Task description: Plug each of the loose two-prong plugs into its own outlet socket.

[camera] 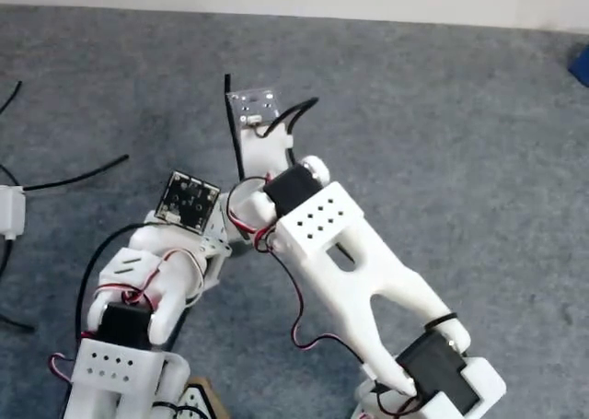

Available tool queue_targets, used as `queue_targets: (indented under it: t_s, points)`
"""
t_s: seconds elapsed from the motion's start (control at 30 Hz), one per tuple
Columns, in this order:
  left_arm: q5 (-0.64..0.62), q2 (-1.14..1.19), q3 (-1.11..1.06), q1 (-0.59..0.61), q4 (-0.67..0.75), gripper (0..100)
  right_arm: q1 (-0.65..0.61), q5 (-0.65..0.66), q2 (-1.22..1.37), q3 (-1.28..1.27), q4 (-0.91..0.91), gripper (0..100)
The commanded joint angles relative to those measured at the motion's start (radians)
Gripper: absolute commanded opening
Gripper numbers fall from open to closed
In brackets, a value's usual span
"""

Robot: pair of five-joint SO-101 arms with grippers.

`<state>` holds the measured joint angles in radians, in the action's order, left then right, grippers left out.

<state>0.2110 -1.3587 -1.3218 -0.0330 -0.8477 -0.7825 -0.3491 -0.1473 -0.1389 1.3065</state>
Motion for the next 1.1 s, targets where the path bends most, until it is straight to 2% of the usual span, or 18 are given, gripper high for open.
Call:
queue_targets:
  t_s: [0.0,0.23,0.43,0.73,0.87,0.97,1.07]
  points:
    - [0.018,0.001,-0.005,0.062,0.040,40,-0.004,0.049,-0.059,0.048,0.070,0.5]
    - [0.018,0.001,-0.007,0.067,0.040,40,0.013,0.147,-0.058,0.143,0.208,0.5]
    - [0.018,0.001,-0.007,0.104,0.043,40,0.094,0.209,-0.058,0.140,0.214,0.5]
    - [0.017,-0.012,0.002,0.117,0.035,40,0.107,0.224,-0.047,0.137,0.174,0.5]
    - [0.011,-0.008,0.059,0.269,0.037,40,0.117,0.238,-0.047,0.136,0.122,0.5]
    - [-0.058,-0.001,0.084,0.406,0.040,40,0.124,0.339,-0.050,0.073,0.051,0.5]
    - [-0.064,0.001,0.085,0.516,0.038,40,0.122,0.453,-0.054,-0.013,-0.033,0.5]
